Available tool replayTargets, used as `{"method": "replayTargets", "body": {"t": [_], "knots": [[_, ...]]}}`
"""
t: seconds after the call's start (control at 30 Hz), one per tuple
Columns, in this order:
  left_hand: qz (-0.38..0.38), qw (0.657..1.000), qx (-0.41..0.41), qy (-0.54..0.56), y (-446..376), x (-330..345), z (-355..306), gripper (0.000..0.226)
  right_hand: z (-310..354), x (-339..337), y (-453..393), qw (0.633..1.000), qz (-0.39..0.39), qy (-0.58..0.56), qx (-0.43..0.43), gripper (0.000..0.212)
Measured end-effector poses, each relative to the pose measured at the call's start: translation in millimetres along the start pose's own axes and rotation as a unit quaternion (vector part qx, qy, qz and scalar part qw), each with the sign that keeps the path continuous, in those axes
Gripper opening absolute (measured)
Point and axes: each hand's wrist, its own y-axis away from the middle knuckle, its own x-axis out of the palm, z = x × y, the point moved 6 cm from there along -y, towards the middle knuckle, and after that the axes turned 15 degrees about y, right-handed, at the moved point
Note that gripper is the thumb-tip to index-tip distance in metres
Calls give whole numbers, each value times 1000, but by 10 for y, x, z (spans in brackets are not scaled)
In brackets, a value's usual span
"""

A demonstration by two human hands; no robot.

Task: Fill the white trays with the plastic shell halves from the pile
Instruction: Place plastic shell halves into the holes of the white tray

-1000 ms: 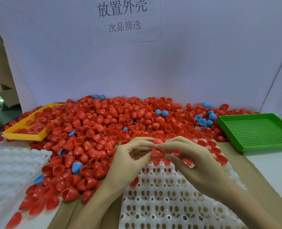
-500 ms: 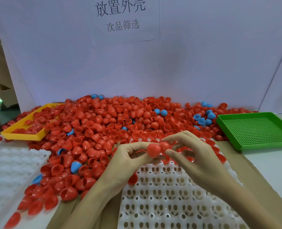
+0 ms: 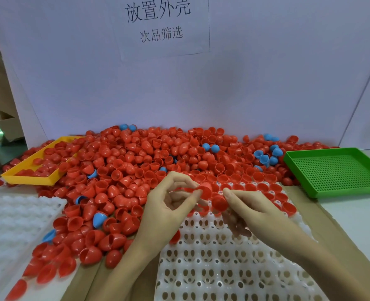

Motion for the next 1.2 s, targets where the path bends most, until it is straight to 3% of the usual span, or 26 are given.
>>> {"method": "replayTargets", "body": {"t": [0.17,0.37,0.5,0.7,0.9,1.0,1.1,1.2], "knots": [[4,995,10,-96,-49,-162,-44,9,-32,115,11,997,69,26,-16,32],[107,956,-37,-271,-40,-340,6,23,-77,19,-21,998,26,53,-21,22],[174,913,-2,-368,-5,-258,69,15,-107,-26,-30,998,11,62,-10,22],[171,911,20,-375,5,-208,64,2,-104,-49,-37,997,2,73,-8,21],[221,899,-5,-377,58,-170,133,20,-113,-52,-44,997,-2,74,-9,21],[193,923,-18,-332,14,-208,109,20,-119,-52,-46,997,-3,74,-10,21],[76,945,12,-317,-114,-467,58,16,-122,-62,-42,998,-3,68,-11,22],[-45,883,34,-466,-176,-905,113,12,-109,-61,-43,998,-2,67,-15,22]]}}
